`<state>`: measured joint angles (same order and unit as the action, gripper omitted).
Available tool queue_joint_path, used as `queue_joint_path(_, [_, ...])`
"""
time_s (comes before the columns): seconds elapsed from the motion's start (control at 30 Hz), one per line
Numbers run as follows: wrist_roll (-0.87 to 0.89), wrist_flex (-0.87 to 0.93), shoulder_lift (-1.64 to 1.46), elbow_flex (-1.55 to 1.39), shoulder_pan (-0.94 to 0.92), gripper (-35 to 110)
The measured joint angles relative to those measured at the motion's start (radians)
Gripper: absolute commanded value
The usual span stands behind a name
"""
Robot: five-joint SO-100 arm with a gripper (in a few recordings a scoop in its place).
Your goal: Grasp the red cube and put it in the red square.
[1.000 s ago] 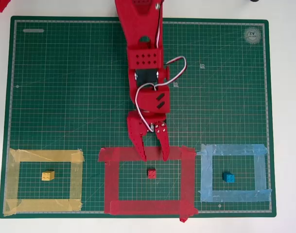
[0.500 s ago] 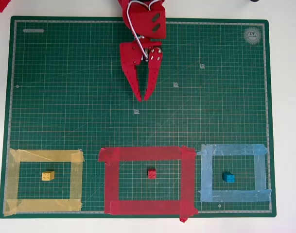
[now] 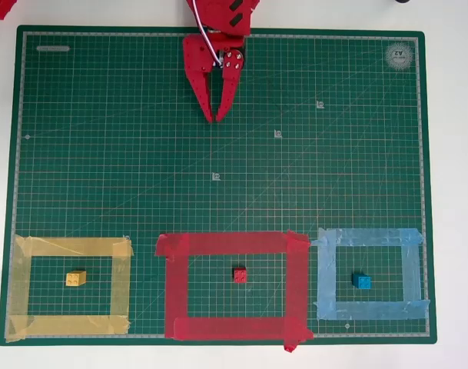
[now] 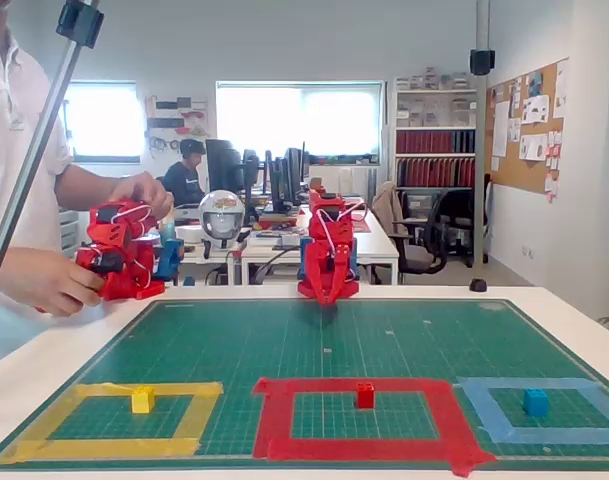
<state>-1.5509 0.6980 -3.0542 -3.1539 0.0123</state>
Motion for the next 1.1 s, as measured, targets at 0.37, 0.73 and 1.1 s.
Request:
queue_joint_path(0.37, [0.002, 0.44, -0.218, -0.002, -0.017, 1])
queue_joint_path(0.73, [0.006, 0.601, -0.259, -0.002, -0.029, 1])
queue_joint_path(1.1, [0.006, 0.601, -0.259, -0.002, -0.032, 1])
